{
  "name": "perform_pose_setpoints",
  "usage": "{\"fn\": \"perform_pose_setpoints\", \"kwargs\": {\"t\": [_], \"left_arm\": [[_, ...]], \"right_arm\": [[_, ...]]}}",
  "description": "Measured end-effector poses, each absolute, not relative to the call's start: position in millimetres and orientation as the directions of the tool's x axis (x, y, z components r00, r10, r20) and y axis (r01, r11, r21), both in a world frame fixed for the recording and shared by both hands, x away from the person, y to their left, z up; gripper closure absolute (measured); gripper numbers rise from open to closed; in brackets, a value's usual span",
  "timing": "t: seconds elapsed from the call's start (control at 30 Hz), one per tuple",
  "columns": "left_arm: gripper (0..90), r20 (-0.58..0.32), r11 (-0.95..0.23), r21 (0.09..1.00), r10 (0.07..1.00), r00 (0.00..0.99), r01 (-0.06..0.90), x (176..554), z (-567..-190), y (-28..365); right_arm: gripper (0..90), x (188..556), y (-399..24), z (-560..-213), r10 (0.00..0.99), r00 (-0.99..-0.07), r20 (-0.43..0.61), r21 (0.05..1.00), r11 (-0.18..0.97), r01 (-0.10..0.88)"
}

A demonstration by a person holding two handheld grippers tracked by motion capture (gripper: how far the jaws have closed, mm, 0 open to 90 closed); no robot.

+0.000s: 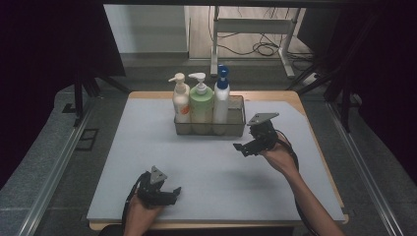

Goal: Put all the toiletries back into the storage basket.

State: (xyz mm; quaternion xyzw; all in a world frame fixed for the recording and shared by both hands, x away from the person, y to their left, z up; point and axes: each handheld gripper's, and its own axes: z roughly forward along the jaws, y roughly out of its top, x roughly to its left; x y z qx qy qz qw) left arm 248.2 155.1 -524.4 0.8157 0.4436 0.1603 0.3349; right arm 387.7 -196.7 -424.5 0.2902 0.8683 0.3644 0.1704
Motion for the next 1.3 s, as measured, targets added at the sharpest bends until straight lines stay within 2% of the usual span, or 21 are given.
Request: {"fn": "perform_pose_setpoints", "kwargs": {"t": [1.3], "left_arm": [[11.9,-0.036,-0.381,0.689,0.832,0.554,0.617,248,-524,155]], "right_arm": [[0.0,327,-234,-450,0.616,-0.782,-0.092,0.712,0.59,0.381]]}}
